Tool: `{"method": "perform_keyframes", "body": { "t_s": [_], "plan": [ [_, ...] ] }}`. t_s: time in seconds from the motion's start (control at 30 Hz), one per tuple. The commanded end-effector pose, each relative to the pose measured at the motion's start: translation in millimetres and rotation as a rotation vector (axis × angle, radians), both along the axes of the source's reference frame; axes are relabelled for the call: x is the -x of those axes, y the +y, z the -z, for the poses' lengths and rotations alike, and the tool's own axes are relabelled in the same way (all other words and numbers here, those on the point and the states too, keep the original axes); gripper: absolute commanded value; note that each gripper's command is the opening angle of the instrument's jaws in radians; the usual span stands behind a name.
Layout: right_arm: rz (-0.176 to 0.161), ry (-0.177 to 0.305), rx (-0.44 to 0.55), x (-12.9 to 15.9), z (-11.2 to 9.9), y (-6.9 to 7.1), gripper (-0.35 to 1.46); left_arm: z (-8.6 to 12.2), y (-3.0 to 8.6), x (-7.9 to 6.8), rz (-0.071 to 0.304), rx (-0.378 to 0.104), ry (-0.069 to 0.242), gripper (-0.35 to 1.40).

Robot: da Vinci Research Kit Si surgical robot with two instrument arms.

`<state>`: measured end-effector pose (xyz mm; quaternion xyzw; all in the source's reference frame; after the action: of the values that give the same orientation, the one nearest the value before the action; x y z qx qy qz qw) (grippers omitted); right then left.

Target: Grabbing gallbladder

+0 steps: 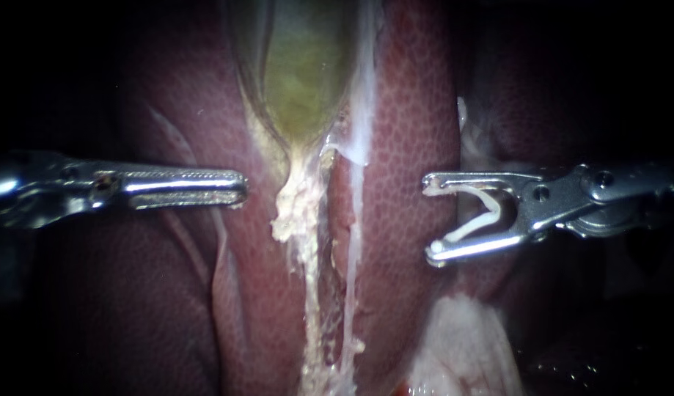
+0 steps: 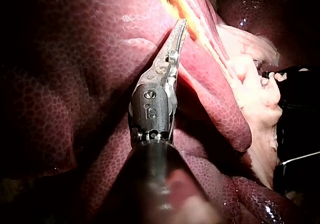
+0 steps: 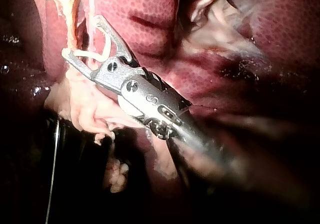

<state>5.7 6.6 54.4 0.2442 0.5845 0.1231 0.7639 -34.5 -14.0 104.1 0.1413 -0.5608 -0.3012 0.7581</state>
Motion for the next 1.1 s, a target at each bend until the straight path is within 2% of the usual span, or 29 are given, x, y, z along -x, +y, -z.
{"method": "perform_keyframes", "body": {
  "t_s": [0.03, 0.37, 0.47, 0.7, 0.9, 1.1],
  "plan": [
    [0.0, 0.0, 0.0, 0.0, 0.0, 0.0, 0.59, 0.0, 0.0, 0.0, 0.001, 0.0, 0.001, -0.35],
    [-0.001, -0.001, -0.006, 0.0, 0.0, 0.0, 0.59, 0.3, -0.2, -0.1, 0.001, 0.0, 0.001, -0.35],
    [-0.001, -0.001, -0.006, 0.0, 0.0, 0.0, 0.59, 0.5, -0.3, -0.1, 0.001, 0.0, 0.001, -0.21],
    [-0.001, -0.001, -0.006, 0.0, 0.0, 0.0, 0.59, 0.5, -0.3, 0.0, 0.007, 0.003, -0.005, 0.27],
    [-0.001, -0.001, -0.006, 0.0, 0.0, 0.0, 0.59, 0.4, -0.3, 0.6, 0.013, 0.005, -0.008, 0.36],
    [-0.001, -0.001, -0.006, 0.0, 0.0, 0.0, 0.59, -0.1, -0.5, 1.9, 0.018, 0.01, -0.004, 0.39]
  ]
}}
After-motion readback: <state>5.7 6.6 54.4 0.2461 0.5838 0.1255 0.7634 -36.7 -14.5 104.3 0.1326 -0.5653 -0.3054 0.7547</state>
